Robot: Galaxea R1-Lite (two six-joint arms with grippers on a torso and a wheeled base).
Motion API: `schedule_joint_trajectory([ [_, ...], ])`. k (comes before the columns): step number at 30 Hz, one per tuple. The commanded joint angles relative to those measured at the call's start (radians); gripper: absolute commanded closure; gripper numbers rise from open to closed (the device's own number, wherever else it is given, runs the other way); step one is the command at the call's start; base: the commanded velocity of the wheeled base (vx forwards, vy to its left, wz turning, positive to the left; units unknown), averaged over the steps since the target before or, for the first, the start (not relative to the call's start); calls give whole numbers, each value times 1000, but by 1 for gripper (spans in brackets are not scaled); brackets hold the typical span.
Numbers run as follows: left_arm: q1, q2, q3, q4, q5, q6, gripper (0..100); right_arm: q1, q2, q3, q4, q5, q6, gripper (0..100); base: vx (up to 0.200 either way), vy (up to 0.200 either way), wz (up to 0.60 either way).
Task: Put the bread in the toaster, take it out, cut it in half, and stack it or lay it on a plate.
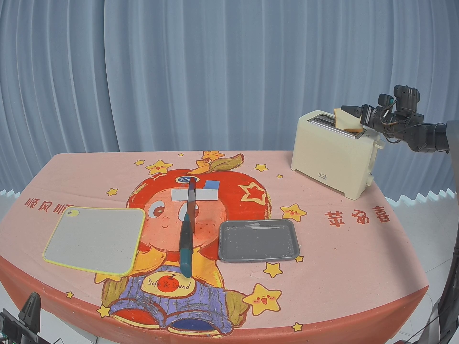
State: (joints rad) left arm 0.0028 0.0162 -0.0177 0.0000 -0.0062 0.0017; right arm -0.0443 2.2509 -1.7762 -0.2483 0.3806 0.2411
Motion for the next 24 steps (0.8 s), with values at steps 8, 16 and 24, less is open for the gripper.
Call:
schedule_joint_trajectory([
  [8, 0, -16, 18, -2, 0, 0, 100, 4, 33, -32, 1, 0, 0, 0, 0, 0, 0],
  [16, 0, -16, 18, 0, 0, 0, 100, 6, 42, -100, 112, 1, 0, 100, 0, 0, 0],
  [24, 0, -16, 18, 0, 0, 0, 100, 24, 32, -88, 109, 7, 0, 100, 0, 0, 0],
])
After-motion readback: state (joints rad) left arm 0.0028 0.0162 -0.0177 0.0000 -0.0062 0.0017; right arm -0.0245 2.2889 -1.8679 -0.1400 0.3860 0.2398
